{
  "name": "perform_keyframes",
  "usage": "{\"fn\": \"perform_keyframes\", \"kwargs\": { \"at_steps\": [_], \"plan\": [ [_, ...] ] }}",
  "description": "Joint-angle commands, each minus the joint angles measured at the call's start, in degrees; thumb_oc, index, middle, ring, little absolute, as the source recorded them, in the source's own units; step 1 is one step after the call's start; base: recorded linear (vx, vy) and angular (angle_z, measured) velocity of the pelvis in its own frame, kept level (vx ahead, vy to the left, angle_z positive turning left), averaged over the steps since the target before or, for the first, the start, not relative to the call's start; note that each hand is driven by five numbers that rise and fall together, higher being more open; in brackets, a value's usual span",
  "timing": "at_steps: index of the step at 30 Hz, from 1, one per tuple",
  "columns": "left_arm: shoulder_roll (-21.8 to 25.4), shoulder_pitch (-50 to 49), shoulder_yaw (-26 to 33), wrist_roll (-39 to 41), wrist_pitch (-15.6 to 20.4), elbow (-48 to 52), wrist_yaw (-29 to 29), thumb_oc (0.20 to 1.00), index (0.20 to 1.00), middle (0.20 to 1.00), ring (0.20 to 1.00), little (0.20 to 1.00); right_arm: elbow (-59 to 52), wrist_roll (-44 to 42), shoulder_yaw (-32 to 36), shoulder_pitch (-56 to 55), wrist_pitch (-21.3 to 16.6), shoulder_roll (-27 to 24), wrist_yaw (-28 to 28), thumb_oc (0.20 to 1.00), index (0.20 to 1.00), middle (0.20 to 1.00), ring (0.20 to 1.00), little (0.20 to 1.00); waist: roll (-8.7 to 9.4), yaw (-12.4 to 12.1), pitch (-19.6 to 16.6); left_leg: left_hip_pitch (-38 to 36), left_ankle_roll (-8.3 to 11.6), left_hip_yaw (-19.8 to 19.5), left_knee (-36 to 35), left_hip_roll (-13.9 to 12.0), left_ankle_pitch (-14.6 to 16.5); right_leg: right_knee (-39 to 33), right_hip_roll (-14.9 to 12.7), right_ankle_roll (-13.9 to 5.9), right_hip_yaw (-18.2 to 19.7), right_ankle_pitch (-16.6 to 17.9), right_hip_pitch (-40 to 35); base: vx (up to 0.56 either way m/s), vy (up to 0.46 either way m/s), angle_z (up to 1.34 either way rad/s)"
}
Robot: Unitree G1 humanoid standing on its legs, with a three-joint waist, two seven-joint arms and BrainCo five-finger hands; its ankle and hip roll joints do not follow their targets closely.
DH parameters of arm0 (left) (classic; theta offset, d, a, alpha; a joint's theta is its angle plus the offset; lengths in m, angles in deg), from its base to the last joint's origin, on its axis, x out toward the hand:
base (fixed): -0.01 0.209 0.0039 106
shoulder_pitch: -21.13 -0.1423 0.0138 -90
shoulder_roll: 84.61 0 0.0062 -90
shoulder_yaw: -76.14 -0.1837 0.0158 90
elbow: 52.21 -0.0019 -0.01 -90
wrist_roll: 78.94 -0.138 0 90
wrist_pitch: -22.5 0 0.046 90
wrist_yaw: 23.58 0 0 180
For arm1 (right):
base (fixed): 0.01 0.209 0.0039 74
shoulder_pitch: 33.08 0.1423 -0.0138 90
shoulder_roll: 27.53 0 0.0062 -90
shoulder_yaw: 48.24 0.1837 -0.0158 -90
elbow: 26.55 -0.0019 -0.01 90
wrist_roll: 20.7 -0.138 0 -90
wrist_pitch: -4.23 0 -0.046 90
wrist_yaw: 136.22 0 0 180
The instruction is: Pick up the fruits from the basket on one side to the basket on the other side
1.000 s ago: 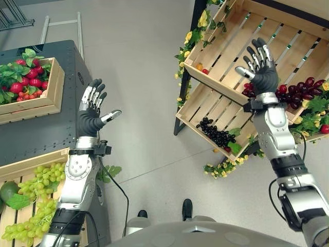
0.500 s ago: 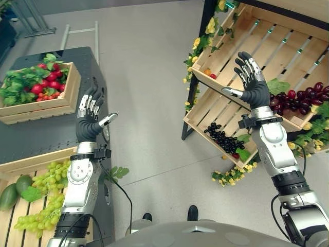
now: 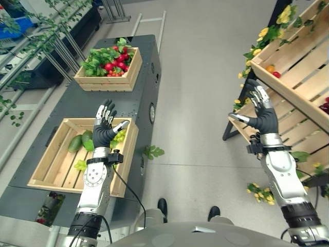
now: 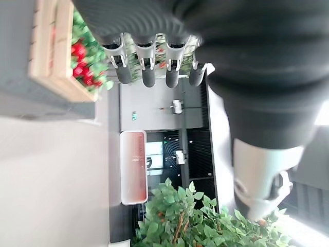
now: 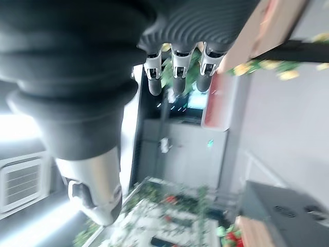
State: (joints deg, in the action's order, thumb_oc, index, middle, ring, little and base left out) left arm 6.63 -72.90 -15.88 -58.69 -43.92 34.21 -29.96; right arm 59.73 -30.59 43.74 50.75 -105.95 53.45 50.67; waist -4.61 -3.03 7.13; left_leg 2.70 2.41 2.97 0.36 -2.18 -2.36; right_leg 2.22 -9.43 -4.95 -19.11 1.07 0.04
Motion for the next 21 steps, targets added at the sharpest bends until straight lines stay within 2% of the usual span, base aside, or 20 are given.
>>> {"fn": "perform_keyframes", "kwargs": {
  "at_steps": [1, 3, 5, 7, 9, 10, 11, 12, 14, 17, 21],
  "plan": [
    [4.6, 1.0, 2.3, -2.9, 4.1, 2.8, -1.2, 1.000, 1.000, 1.000, 1.000, 1.000, -0.8, 2.4, 1.0, 2.5, -4.2, 1.3, 1.5, 1.000, 1.000, 1.000, 1.000, 1.000, 4.60, 0.8, -4.0, 3.2, -0.41, 0.6, 2.8, 2.2, 1.7, 2.7, 1.2, 0.09, 0.7, -4.8, -2.9, 0.06, 0.153, 0.18],
    [5.4, 1.3, 2.5, -4.5, 4.4, 3.0, -2.2, 1.000, 1.000, 1.000, 1.000, 1.000, 0.3, 3.9, 0.3, 3.2, -4.1, 1.6, 2.6, 1.000, 1.000, 1.000, 1.000, 1.000, 4.44, 0.9, -3.4, 1.9, -1.84, 0.6, 2.2, 2.4, 2.3, 10.4, 0.3, -0.87, 1.7, -5.1, 0.2, 0.06, 0.170, 0.06],
    [6.2, 1.8, 2.1, -6.1, 5.1, 3.0, -3.8, 1.000, 1.000, 1.000, 1.000, 1.000, 2.1, 3.9, -0.8, 4.6, -4.1, 2.8, 4.1, 1.000, 1.000, 1.000, 1.000, 1.000, 4.27, 1.6, -1.7, 0.2, -3.26, 1.1, 1.1, 2.7, 2.3, 19.9, -1.2, -3.25, 3.6, -1.9, 4.9, 0.02, 0.196, -0.10],
    [6.6, 2.2, 1.7, -6.5, 5.3, 2.8, -4.4, 1.000, 1.000, 1.000, 1.000, 1.000, 2.7, 4.3, -1.8, 5.5, -4.0, 3.5, 4.9, 1.000, 1.000, 1.000, 1.000, 1.000, 3.60, 1.9, -0.7, -0.6, -3.79, 0.8, 0.4, 2.3, 1.9, 24.5, -0.9, -3.70, 5.0, -0.9, 7.6, 0.03, 0.122, -0.16],
    [6.4, 2.7, 1.5, -5.6, 5.7, 2.3, -4.5, 1.000, 1.000, 1.000, 1.000, 1.000, 4.7, 5.2, -3.0, 6.2, -3.9, 3.3, 5.9, 1.000, 1.000, 1.000, 1.000, 1.000, 3.97, 2.2, -1.0, -1.2, -3.34, 0.2, -0.8, 2.7, 1.8, 19.8, 0.3, -3.01, 8.1, -3.0, 8.2, 0.10, -0.017, -0.16],
    [6.3, 3.9, 0.7, -4.9, 5.9, 1.1, -4.4, 1.000, 1.000, 1.000, 1.000, 1.000, 6.7, 5.0, -3.8, 6.3, -4.0, 3.0, 6.1, 1.000, 1.000, 1.000, 1.000, 1.000, 4.46, 3.0, -1.3, -1.3, -2.97, -0.7, -1.3, 3.2, 1.8, 14.2, 2.4, -2.18, 11.6, -4.4, 7.4, 0.10, -0.092, -0.05],
    [6.5, 5.3, 0.0, -4.3, 6.2, -0.1, -4.4, 1.000, 1.000, 1.000, 1.000, 1.000, 8.4, 5.6, -4.6, 6.5, -3.8, 2.3, 6.8, 1.000, 1.000, 1.000, 1.000, 1.000, 5.02, 3.7, -1.6, -1.1, -2.59, -1.4, -1.2, 3.7, 1.9, 9.2, 3.6, -1.72, 15.5, -3.9, 7.2, 0.07, -0.081, 0.24],
    [6.2, 5.5, -0.4, -3.8, 6.3, -0.9, -4.1, 1.000, 1.000, 1.000, 1.000, 1.000, 8.8, 6.4, -5.0, 6.2, -3.7, 1.8, 7.0, 1.000, 1.000, 1.000, 1.000, 1.000, 5.33, 4.5, -1.7, -1.1, -2.50, -2.1, -1.4, 3.8, 2.0, 8.1, 5.0, -1.67, 18.6, -3.5, 7.5, 0.05, -0.077, 0.47],
    [5.7, 4.7, 0.0, -4.1, 6.0, -1.7, -3.4, 1.000, 1.000, 1.000, 1.000, 1.000, 10.1, 6.3, -5.2, 5.9, -3.0, 1.9, 6.5, 1.000, 1.000, 1.000, 1.000, 1.000, 5.87, 3.8, -2.3, -1.2, -2.09, -1.4, -1.3, 3.4, 2.4, 6.8, 4.2, -2.23, 17.3, -1.4, 7.6, 0.06, -0.113, 0.37],
    [5.2, 3.8, 0.3, -3.5, 5.7, -2.9, -2.3, 1.000, 1.000, 1.000, 1.000, 1.000, 11.1, 4.7, -3.0, 3.4, -2.9, 1.9, 5.4, 1.000, 1.000, 1.000, 1.000, 1.000, 6.60, 4.0, -3.5, -1.4, -1.33, -1.4, -1.0, 3.1, 2.5, 3.0, 3.9, -1.90, 16.2, -0.2, 5.1, 0.08, -0.118, 0.04],
    [5.0, 1.7, 0.6, -4.6, 5.2, -3.0, -0.8, 1.000, 1.000, 1.000, 1.000, 1.000, 10.3, 5.4, -0.8, 0.1, -3.1, 0.5, 3.1, 1.000, 1.000, 1.000, 1.000, 1.000, 6.35, 4.4, -4.4, -1.9, -0.64, -1.7, -0.9, 2.6, 2.8, 0.5, 4.1, -1.65, 15.3, 0.1, 2.7, 0.06, -0.054, 0.11]
  ]
}}
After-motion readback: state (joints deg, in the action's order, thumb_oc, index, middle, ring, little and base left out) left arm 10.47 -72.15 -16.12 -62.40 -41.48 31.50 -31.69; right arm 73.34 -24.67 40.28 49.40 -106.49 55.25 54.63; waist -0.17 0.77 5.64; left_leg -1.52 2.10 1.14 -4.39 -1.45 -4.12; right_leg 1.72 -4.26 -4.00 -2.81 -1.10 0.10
